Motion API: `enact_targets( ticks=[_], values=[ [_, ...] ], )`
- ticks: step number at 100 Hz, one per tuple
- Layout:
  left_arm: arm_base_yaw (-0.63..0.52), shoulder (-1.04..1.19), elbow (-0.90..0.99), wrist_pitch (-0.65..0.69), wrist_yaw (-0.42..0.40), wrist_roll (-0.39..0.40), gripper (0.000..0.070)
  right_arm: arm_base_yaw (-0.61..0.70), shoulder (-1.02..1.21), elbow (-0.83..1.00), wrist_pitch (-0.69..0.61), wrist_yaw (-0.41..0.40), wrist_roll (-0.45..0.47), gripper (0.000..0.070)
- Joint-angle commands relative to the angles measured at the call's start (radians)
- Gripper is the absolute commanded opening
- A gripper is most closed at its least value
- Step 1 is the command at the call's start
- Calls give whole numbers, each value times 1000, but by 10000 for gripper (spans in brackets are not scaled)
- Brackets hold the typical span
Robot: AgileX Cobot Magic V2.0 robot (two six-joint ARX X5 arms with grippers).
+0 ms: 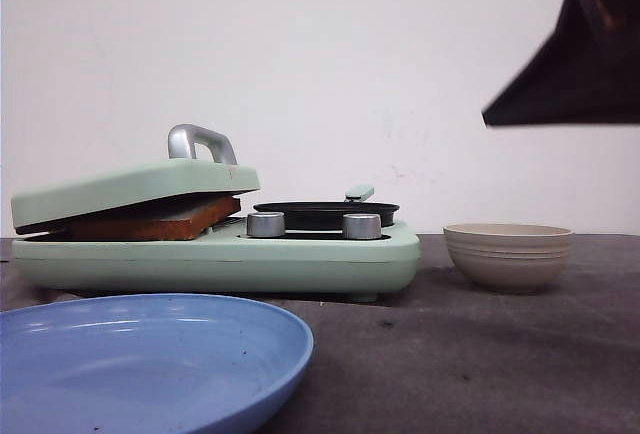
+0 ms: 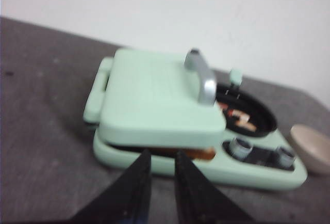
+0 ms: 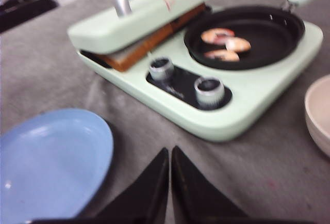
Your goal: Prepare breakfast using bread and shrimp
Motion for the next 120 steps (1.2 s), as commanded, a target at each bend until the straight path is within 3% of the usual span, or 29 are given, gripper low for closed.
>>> enact_targets(
  ticks=[1, 15, 26, 32, 44, 120],
  values=[
    [-3, -2, -3, 7, -3, 25, 1, 8, 3, -7, 21, 3, -17, 0],
    [-3, -2, -5, 17, -19, 9, 1, 8, 3, -24, 20, 8, -30, 0],
    [-3, -2, -5, 13, -19, -17, 1, 8, 3, -24, 21, 70, -30, 0],
    [-3, -2, -5, 13, -19, -55, 1, 8, 3, -24, 18, 105, -29, 0],
    [-3, -2, -5, 11, -6, -181, 0, 8, 3, -24, -18, 101, 8, 0],
    [1, -2, -5, 18, -10, -172, 0, 10, 3, -24, -10, 104, 15, 0]
  ],
)
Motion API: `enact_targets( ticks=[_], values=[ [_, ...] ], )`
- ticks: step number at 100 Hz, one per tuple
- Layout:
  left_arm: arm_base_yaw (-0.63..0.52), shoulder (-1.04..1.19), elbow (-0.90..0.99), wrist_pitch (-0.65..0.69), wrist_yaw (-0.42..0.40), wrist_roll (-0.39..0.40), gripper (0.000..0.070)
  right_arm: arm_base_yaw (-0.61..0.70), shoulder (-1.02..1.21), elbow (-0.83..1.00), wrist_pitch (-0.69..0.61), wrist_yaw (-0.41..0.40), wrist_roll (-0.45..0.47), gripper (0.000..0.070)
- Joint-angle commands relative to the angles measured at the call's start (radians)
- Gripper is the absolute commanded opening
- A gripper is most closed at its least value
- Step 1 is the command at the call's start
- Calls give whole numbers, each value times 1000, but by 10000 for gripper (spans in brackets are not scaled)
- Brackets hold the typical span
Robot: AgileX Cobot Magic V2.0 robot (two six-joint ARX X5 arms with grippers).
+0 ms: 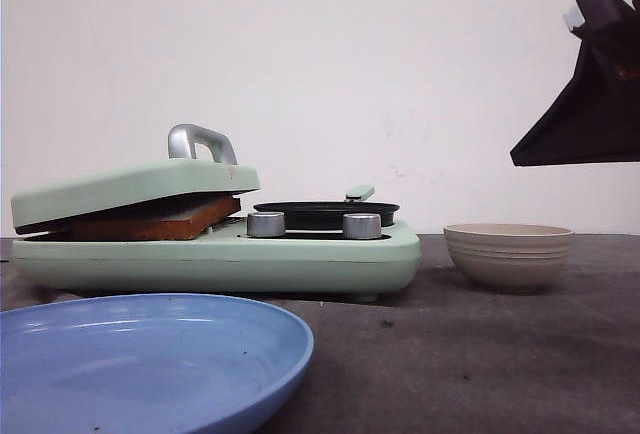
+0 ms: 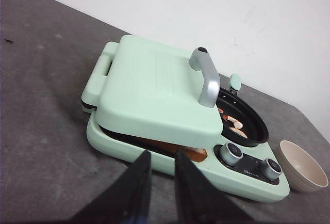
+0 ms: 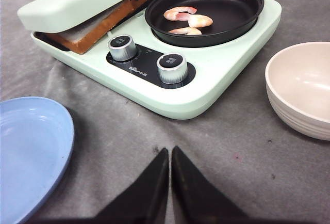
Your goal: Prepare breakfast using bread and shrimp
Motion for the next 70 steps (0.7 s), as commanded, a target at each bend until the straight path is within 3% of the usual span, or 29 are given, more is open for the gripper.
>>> enact_targets(
  ticks=[1, 17, 35, 42, 70],
  values=[
    [2, -2, 0, 18, 2, -2, 0, 10, 3, -2, 13, 3, 13, 0],
    [53, -2, 0, -8, 5, 40, 0, 10, 3, -2, 13, 3, 13, 0],
    [195, -2, -30, 82, 5, 378, 0, 10, 3, -2, 13, 3, 13, 0],
    [242, -2, -68, 132, 7, 457, 0, 10, 3, -2, 13, 3, 13, 0],
    [279, -2, -320, 433, 212, 436, 0, 10, 3, -2, 13, 3, 13, 0]
  ],
)
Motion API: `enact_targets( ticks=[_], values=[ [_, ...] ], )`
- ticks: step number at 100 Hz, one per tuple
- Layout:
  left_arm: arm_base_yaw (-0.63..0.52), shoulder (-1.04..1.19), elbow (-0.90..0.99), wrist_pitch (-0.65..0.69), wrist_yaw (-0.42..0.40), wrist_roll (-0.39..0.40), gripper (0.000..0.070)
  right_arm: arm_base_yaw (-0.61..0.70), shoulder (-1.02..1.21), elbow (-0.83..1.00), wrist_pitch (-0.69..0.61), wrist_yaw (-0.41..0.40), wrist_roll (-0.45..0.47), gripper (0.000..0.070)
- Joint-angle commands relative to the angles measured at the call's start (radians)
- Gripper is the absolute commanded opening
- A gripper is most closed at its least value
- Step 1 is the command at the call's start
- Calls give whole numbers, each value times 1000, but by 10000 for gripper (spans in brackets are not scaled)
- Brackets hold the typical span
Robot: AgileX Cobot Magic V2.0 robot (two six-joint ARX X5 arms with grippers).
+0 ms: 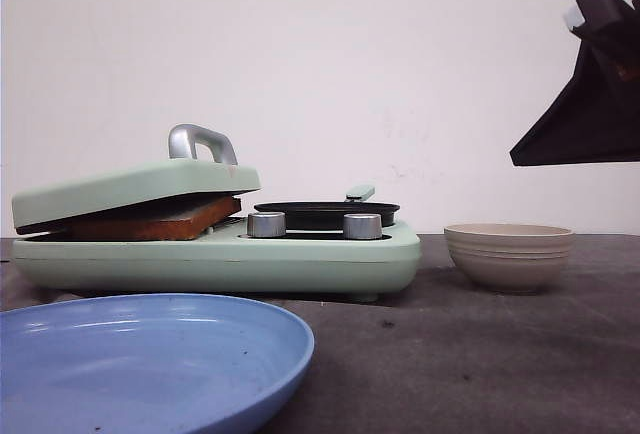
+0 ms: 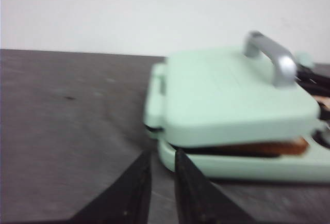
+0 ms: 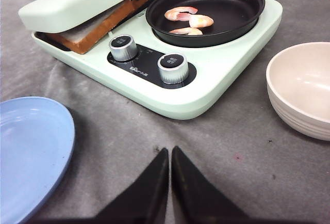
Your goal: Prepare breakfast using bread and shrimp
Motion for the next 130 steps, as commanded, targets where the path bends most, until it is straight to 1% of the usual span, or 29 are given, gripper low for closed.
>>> enact_targets(
  ticks=[1, 4, 20, 31, 43, 116, 122, 130],
  values=[
    [2, -2, -33, 58, 38, 8, 0, 10, 3, -2, 13, 3, 13, 0],
    [2, -2, -31, 33, 48, 10, 0, 10, 3, -2, 13, 3, 13, 0],
    [1, -3, -31, -77, 47, 17, 0, 10, 3, -1, 13, 3, 13, 0],
    [-2, -3, -31, -76, 37, 24, 0, 10, 3, -1, 13, 3, 13, 0],
    [-2, -3, -31, -72, 58, 18, 0, 10, 3, -1, 13, 3, 13, 0],
    [-2, -1, -31, -61, 53, 19, 0, 10, -6, -1, 6, 4, 13, 0],
    [-2, -1, -31, -61, 53, 19, 0, 6, -35, -1, -21, 16, 11, 0],
    [-2, -2, -31, -61, 53, 19, 0, -2, -99, -2, -65, 71, -26, 0]
  ],
)
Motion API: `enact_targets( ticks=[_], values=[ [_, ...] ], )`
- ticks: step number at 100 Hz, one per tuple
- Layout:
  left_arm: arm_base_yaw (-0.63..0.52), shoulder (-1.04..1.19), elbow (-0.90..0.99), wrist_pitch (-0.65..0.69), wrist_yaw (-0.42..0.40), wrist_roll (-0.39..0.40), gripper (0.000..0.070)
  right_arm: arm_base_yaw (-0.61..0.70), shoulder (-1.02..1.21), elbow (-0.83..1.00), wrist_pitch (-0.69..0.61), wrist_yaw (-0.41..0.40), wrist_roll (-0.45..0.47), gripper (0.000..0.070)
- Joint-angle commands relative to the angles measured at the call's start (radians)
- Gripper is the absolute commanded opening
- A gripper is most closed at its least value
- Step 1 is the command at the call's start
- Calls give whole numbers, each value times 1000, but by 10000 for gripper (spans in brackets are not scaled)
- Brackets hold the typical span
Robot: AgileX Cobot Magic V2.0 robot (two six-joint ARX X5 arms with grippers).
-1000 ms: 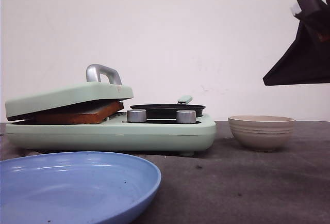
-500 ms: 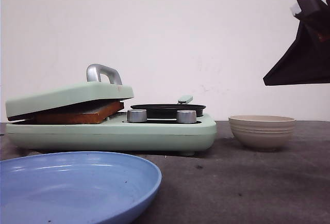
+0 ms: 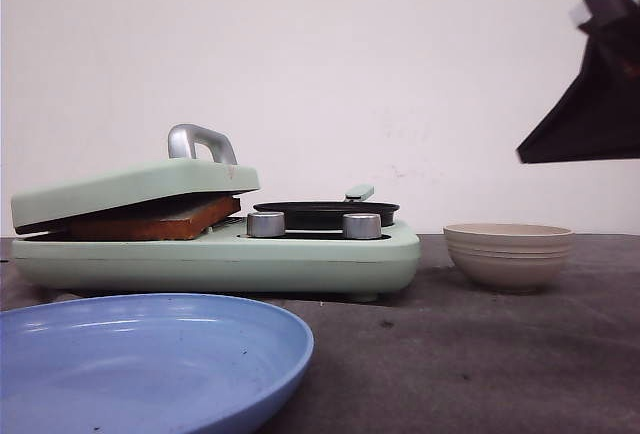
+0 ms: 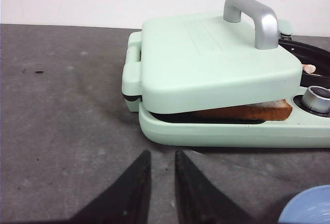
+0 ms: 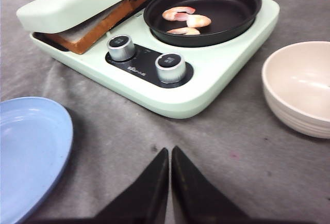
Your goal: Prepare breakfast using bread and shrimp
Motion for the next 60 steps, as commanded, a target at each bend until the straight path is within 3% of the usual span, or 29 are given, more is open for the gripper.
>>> enact_targets(
  ticks=[1, 27, 46, 60],
  values=[
    [-1, -1, -18, 8, 1, 4, 0, -1, -46, -2, -16, 41, -30, 0],
    [-1, 0, -18, 8, 2, 4, 0, -126, -353, -4, -155, 59, -233, 0],
    [-1, -1, -18, 8, 2, 4, 0, -265, -527, -6, -430, 18, -233, 0],
    [-1, 0, -18, 8, 2, 4, 0, -359, -637, -53, -446, 17, -233, 0]
  ],
)
